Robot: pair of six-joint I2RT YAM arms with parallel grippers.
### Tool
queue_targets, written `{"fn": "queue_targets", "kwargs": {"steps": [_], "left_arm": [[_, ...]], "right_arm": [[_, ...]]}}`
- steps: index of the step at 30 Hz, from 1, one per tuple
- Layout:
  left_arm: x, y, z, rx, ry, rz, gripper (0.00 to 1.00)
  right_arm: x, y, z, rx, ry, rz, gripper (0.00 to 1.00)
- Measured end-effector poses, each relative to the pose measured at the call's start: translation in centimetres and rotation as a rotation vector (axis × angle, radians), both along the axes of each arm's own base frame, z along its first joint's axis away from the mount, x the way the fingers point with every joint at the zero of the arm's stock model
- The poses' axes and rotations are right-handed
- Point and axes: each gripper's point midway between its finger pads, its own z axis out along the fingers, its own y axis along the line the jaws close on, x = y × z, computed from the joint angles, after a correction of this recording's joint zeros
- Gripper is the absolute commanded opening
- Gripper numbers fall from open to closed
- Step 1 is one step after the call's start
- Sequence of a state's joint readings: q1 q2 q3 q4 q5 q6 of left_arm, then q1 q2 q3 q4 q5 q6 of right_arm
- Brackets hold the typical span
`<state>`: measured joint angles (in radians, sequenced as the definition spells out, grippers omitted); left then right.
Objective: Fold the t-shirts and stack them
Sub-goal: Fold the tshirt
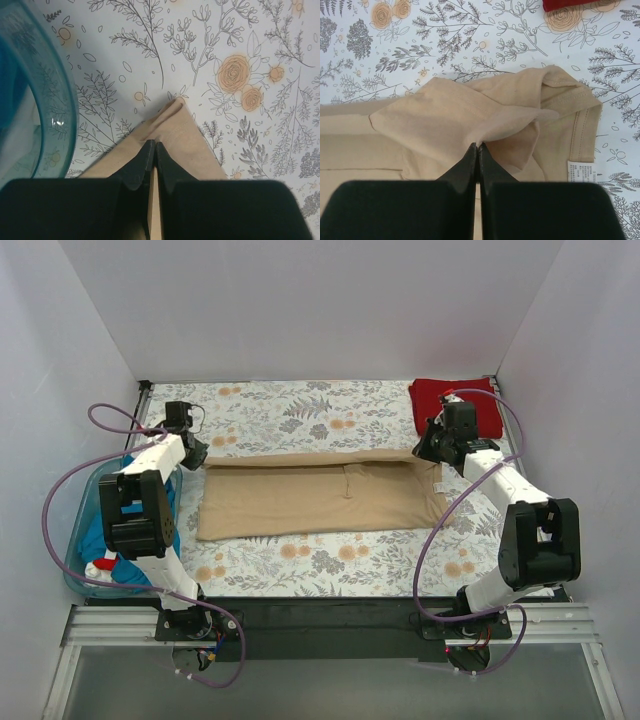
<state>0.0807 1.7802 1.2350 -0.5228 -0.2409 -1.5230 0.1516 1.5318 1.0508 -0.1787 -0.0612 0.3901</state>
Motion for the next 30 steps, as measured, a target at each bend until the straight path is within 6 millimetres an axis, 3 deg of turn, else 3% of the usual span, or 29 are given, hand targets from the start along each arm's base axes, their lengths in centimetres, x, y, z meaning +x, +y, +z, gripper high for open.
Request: {"fn": "queue_targets", "kwargs": {"steps": [8,15,24,30], "left_arm": [[1.3,0.0,1.5,-0.01,-0.043,-0.013,0.0],[0.3,-0.1,1.2,-0.011,-0.03,-0.013,0.0],[-2.6,-0.2,-0.2,-0.017,0.019,-0.006,0.0],[-3.3,-0.3,-0.9,-0.023,0.04,0.001,0.0]], "right_arm": [[-0.1,-0.1,0.1,-0.001,0.0,-0.002,0.01],[-1.0,-0.3,1.2,0.001,-0.025,-0.004,0.01],[-4.1,-0.9,-2.8,-0.018,0.083,-0.007,0.01],[-4.5,-1.1,-3.4,-0.021,0.1,-0.012,0.01]]}}
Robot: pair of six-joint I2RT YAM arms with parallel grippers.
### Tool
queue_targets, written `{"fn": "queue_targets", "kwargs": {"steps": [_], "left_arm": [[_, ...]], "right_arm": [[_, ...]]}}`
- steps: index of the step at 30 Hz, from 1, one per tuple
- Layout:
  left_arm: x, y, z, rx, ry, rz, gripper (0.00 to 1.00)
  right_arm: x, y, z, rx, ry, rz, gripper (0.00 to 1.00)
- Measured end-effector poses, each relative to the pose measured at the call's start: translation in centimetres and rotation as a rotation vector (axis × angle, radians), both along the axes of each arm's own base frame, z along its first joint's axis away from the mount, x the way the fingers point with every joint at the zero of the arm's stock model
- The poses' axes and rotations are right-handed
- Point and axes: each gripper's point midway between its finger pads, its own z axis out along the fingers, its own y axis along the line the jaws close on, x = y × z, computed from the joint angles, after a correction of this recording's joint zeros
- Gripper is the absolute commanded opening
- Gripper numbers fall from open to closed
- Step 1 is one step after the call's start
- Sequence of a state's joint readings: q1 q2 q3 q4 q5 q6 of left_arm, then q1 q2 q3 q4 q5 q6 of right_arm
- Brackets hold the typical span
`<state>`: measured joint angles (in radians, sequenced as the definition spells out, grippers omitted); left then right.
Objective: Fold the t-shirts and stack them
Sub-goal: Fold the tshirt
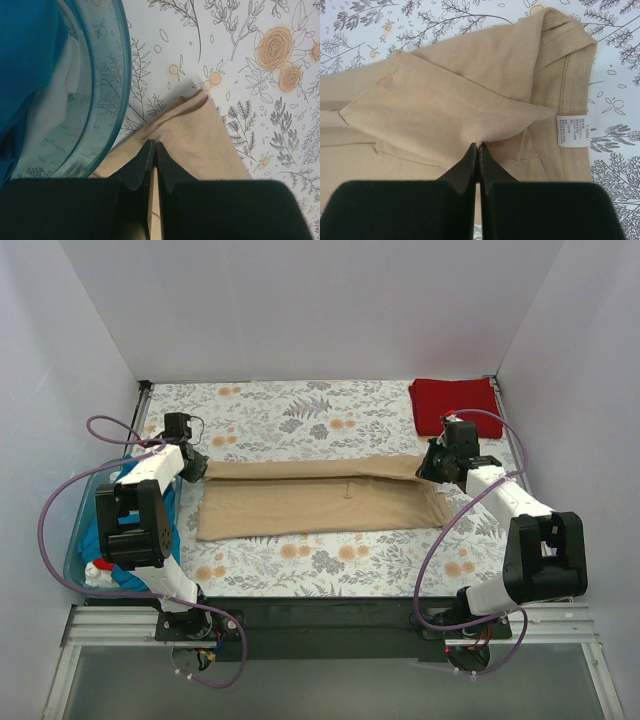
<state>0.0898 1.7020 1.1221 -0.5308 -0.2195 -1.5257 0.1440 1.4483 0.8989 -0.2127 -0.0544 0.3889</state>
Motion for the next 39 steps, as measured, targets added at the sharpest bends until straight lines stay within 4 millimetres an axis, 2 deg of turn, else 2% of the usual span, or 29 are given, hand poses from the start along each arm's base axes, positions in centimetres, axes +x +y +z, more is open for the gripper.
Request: {"fn": "queue_targets", "kwargs": {"steps": [8,15,20,25,26,27,29,30,32,36,39], "left_arm": [[-0.4,0.0,-0.2,0.001,0.015,0.001,0.0],[-1.6,-0.1,-1.4,-0.007,0.053,0.008,0.0],[-2.0,-0.5,-1.9,-0.019,0.063,0.011,0.0],[-2.3,-0.7,-1.9,-0.029,0.06,0.01,0.04],[-2.4,-0.7,-1.9,-0.029,0.061,0.01,0.11],[-2.4,-0.7,-1.9,-0.029,0.059,0.007,0.14],[-2.6,-0.7,-1.6,-0.031,0.052,0.007,0.2],[-2.7,-0.7,-1.4,-0.029,0.05,0.005,0.25],[-2.7,-0.6,-0.7,-0.023,0.035,0.004,0.27],[-2.6,-0.2,1.5,0.004,-0.018,-0.007,0.27],[-2.3,-0.2,2.9,0.014,-0.056,-0.028,0.23]], "right_arm": [[0.1,-0.8,-0.3,-0.002,0.003,-0.02,0.01],[-1.4,-1.2,-3.3,-0.004,0.089,-0.024,0.01],[-1.9,-0.9,-4.3,0.01,0.111,-0.012,0.01],[-1.9,-0.6,-4.5,0.023,0.112,-0.006,0.23],[-1.8,-0.6,-4.4,0.028,0.109,-0.004,0.27],[-1.8,-0.5,-4.5,0.032,0.107,-0.002,0.36],[-1.8,-0.5,-4.5,0.039,0.106,-0.003,0.47],[-1.9,-0.5,-4.4,0.043,0.105,-0.002,0.5],[-2.0,-0.4,-4.1,0.049,0.097,0.008,0.53],[-1.7,-0.1,-1.9,0.067,0.032,0.021,0.56],[-1.6,0.4,-0.3,0.086,-0.013,0.04,0.56]]}}
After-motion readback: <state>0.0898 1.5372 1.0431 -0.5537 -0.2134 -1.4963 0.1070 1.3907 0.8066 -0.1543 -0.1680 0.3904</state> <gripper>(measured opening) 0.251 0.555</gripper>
